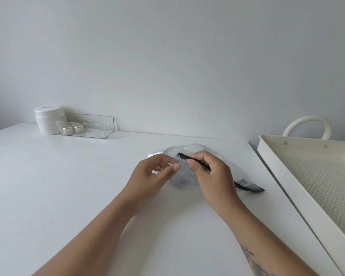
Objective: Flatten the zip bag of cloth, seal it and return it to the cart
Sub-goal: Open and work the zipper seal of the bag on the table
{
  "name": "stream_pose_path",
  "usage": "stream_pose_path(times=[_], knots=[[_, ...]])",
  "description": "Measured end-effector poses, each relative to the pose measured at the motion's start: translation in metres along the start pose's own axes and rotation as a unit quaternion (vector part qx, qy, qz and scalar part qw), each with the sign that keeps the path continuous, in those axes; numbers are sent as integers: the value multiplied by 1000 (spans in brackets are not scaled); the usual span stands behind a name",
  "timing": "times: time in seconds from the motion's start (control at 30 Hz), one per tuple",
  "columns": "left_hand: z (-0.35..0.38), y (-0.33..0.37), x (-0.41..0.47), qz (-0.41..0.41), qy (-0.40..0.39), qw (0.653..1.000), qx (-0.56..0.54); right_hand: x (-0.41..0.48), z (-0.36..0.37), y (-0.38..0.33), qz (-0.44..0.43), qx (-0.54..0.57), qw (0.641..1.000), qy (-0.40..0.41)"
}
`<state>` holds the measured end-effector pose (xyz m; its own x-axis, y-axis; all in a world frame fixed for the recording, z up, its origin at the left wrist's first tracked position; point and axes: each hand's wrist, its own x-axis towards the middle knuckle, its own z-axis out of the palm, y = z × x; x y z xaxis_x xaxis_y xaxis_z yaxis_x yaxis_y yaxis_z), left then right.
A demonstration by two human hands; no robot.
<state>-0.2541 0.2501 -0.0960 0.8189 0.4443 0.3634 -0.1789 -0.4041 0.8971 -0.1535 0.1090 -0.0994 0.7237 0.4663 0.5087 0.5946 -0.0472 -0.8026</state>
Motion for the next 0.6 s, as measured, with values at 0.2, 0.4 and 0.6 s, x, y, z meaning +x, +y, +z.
stream_pose_path(times=[0.2, 0.4, 0.6], knots=[[2, -4, 1, -2, 48, 999, 16, 0, -6, 8, -13, -74, 997, -17], [-20, -15, 10, -33, 172, 985, 4, 2, -26, 19, -7, -213, 976, 36], [-23, -14, 11, -6, 223, 972, 78, 3, -28, 24, 7, -295, 954, 52]])
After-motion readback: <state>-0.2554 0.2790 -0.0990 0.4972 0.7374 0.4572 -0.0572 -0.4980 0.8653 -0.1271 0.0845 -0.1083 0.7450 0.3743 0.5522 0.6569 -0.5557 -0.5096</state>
